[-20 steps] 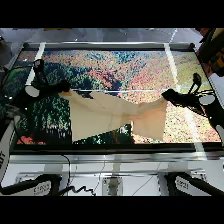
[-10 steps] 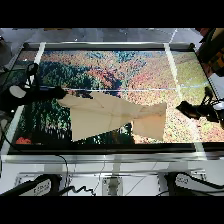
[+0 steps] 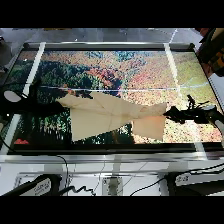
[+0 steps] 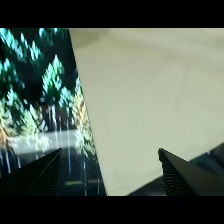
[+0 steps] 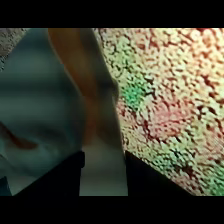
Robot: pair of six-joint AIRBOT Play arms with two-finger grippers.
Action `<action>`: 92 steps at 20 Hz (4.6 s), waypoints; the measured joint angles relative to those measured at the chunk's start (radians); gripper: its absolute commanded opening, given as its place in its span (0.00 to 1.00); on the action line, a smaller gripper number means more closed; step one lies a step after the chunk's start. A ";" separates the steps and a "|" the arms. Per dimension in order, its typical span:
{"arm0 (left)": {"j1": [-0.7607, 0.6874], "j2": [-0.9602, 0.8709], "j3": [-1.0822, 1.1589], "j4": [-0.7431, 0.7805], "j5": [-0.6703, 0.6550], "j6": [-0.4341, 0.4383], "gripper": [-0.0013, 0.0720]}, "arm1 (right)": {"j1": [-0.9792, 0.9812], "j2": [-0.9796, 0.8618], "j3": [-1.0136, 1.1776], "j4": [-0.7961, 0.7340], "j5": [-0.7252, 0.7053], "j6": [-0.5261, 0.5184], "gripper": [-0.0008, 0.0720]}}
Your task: Fold the clothes and pants, and hang the long-sleeved shirts on hangers.
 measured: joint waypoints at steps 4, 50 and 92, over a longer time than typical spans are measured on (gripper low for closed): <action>0.003 0.011 -0.082 0.000 -0.020 -0.007 0.97 | 0.024 -0.037 0.061 -0.009 -0.042 -0.008 0.14; -0.130 0.018 -0.404 -0.214 0.195 0.084 0.59 | 0.032 0.178 0.101 -0.104 -0.020 0.002 0.03; 0.181 0.425 0.474 -0.366 0.329 0.145 0.04 | 0.037 0.798 0.661 -0.075 -0.151 0.046 0.03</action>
